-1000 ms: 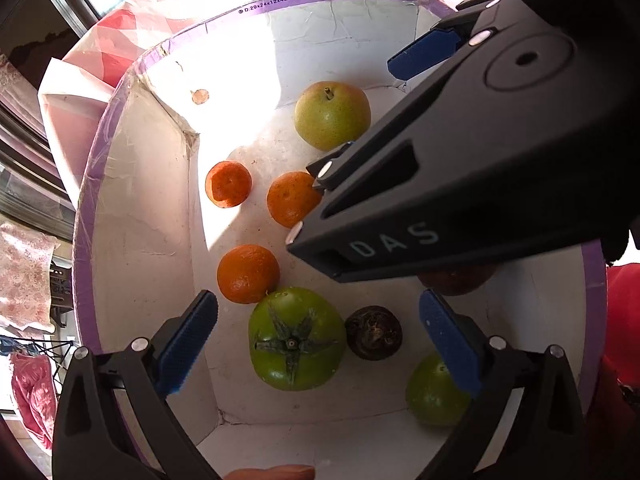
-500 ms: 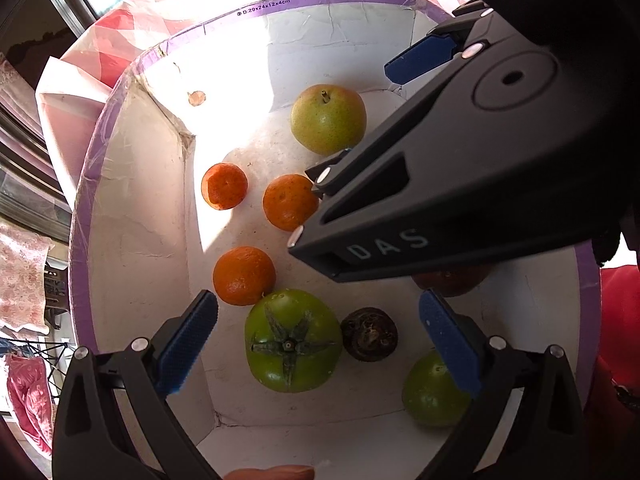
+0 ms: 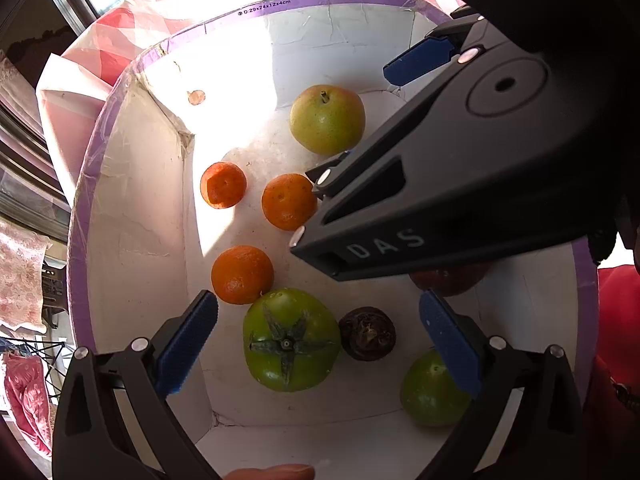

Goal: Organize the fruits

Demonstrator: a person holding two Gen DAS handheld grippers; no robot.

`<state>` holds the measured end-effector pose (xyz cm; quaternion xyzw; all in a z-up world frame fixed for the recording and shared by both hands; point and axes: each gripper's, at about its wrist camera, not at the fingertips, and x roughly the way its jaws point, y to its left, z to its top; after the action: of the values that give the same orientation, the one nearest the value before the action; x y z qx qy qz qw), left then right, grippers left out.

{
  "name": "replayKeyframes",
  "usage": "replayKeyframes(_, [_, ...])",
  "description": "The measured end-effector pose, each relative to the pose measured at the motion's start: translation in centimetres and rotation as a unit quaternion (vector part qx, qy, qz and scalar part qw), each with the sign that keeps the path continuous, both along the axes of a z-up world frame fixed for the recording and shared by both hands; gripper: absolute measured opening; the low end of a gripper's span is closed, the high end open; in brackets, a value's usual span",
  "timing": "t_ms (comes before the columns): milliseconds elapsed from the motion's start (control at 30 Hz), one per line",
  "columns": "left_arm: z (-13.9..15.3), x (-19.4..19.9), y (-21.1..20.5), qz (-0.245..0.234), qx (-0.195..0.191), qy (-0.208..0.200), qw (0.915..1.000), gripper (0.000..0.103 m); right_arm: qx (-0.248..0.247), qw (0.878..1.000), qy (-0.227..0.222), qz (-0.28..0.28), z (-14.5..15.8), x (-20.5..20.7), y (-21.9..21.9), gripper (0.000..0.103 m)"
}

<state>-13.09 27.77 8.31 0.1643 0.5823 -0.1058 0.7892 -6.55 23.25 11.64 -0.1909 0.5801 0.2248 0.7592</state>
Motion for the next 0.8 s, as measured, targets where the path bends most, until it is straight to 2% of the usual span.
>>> replayKeyframes(533, [0.13, 0.07, 0.06, 0.006, -0.006, 0.000, 1.0000, 0.101, -0.002, 1.000, -0.001, -0.002, -0.04, 0.01, 0.30, 0.086])
replayKeyframes(667, [0.76, 0.12, 0.49, 0.018, -0.006, -0.021, 0.9996, 0.101, -0.002, 1.000, -0.002, -0.001, -0.07, -0.11, 0.50, 0.086])
replayKeyframes(800, [0.50, 0.39, 0.43, 0.031, 0.004, -0.003, 0.9995, 0.101, 0.009, 1.000, -0.004, -0.004, 0.14, -0.17, 0.30, 0.086])
